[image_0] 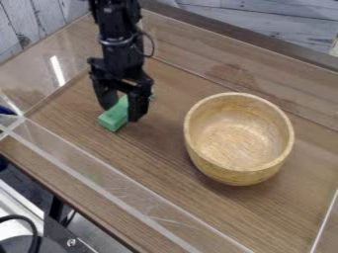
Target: Put the green block in the brown bowl
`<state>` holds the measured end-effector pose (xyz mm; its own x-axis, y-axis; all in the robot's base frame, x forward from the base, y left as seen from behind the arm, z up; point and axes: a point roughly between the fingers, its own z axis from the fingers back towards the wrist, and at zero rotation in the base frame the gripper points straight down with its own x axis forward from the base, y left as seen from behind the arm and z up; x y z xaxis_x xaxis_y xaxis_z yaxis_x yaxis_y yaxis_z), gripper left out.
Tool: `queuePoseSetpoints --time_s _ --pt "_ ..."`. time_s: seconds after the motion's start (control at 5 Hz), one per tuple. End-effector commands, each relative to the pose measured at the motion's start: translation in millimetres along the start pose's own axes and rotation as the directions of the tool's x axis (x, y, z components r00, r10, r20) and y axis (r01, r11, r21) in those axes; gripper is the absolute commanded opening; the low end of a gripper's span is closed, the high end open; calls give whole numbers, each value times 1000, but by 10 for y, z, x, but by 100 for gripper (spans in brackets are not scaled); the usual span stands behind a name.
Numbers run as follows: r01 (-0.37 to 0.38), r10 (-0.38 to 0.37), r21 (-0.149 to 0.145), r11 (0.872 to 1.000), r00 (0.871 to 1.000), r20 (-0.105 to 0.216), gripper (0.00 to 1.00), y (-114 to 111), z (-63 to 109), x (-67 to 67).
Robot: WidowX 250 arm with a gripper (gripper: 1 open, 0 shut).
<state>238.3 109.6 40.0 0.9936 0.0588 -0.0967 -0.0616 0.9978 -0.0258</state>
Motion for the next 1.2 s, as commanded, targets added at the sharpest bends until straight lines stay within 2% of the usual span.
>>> queuePoseSetpoints --time_s 0.0,0.2,0.6,0.8,1.0 --pt "-21 21 -5 1000 998 64 0 87 -31 93" --pt "-24 27 -27 999 996 89 0 74 -119 134" --pt "-13 14 -10 1000 997 81 0 -111 234 181" --pt "-2 4 -20 1000 995 98 0 -217 428 178" --pt "-4 6 -24 1000 995 96 0 -226 491 150"
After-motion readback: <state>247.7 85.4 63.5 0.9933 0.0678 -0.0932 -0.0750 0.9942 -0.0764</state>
